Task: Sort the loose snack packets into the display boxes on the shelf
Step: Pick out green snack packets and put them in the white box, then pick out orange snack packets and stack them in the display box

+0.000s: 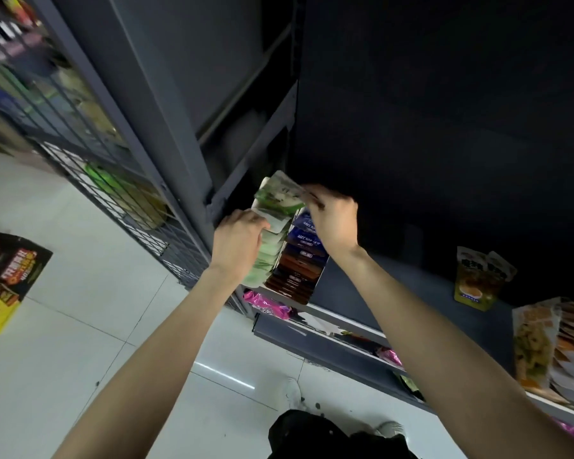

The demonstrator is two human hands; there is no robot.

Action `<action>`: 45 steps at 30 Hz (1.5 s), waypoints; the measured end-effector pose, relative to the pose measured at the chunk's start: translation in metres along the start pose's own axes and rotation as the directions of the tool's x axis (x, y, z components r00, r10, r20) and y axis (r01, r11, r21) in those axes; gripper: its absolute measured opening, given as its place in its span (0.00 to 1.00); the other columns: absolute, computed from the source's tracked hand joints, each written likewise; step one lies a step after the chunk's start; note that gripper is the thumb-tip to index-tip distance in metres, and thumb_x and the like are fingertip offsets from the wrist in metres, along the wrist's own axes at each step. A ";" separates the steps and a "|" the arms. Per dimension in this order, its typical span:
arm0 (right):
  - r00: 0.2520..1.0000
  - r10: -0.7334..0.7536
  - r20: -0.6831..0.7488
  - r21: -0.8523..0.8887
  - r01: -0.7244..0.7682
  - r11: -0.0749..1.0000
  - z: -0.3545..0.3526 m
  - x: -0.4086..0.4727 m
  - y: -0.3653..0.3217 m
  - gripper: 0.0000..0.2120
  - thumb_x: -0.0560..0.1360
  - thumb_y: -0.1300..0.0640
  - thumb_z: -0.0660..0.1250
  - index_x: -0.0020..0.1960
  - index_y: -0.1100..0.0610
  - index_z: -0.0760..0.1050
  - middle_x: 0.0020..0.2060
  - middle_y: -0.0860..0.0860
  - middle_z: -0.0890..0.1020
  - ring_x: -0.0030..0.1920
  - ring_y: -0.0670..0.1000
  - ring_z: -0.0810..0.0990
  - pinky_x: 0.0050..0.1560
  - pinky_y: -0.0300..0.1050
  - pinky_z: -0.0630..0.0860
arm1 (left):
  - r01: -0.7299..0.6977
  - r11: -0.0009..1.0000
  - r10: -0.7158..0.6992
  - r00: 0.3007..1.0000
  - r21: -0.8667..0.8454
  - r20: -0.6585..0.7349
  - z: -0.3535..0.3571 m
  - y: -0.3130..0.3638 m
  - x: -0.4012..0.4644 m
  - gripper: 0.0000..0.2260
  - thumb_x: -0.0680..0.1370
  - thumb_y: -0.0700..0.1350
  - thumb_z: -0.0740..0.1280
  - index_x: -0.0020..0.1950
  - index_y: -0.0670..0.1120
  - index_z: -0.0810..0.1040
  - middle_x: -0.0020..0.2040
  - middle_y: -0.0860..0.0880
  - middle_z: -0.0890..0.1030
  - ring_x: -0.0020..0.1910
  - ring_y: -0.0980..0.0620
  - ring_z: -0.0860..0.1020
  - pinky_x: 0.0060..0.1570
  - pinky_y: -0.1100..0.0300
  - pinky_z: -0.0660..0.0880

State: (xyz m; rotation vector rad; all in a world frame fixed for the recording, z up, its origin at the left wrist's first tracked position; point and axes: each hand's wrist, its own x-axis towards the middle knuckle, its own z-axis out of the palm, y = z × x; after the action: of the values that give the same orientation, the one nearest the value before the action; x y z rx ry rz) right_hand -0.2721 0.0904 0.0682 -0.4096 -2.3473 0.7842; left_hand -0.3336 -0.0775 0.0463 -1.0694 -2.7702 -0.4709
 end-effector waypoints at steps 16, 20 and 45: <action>0.898 -0.053 0.437 -0.351 0.225 0.909 0.034 0.002 -0.003 0.11 0.76 0.61 0.62 0.55 0.53 0.79 0.45 0.53 0.83 0.50 0.57 0.80 0.47 0.47 0.72 | -0.060 0.998 0.061 0.994 0.019 -0.089 0.004 -0.002 0.006 0.06 0.71 0.38 0.71 0.44 0.48 0.82 0.42 0.52 0.82 0.40 0.49 0.79 0.29 0.60 0.74; 0.959 -0.094 0.268 -0.139 0.135 0.981 0.004 -0.020 0.007 0.11 0.74 0.60 0.65 0.55 0.57 0.80 0.47 0.55 0.83 0.54 0.58 0.77 0.56 0.53 0.71 | -0.076 0.996 0.066 0.981 -0.052 -0.183 -0.008 0.021 0.001 0.05 0.73 0.42 0.68 0.47 0.49 0.81 0.43 0.52 0.82 0.43 0.50 0.79 0.31 0.59 0.76; 0.749 0.662 -0.031 -0.380 -0.622 0.685 -0.154 -0.198 0.273 0.23 0.78 0.57 0.63 0.72 0.59 0.65 0.70 0.58 0.67 0.70 0.59 0.63 0.67 0.52 0.63 | -0.126 0.903 0.368 0.721 -0.411 0.587 0.216 0.299 0.024 0.22 0.78 0.49 0.64 0.71 0.49 0.66 0.68 0.48 0.72 0.64 0.49 0.72 0.62 0.52 0.70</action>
State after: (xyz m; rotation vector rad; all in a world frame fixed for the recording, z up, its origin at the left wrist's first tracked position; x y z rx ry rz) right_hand 0.0022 0.2776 -0.0971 -1.4614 -2.4561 0.6602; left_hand -0.1525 0.2193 -0.0802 -2.0192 -3.0866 -0.6662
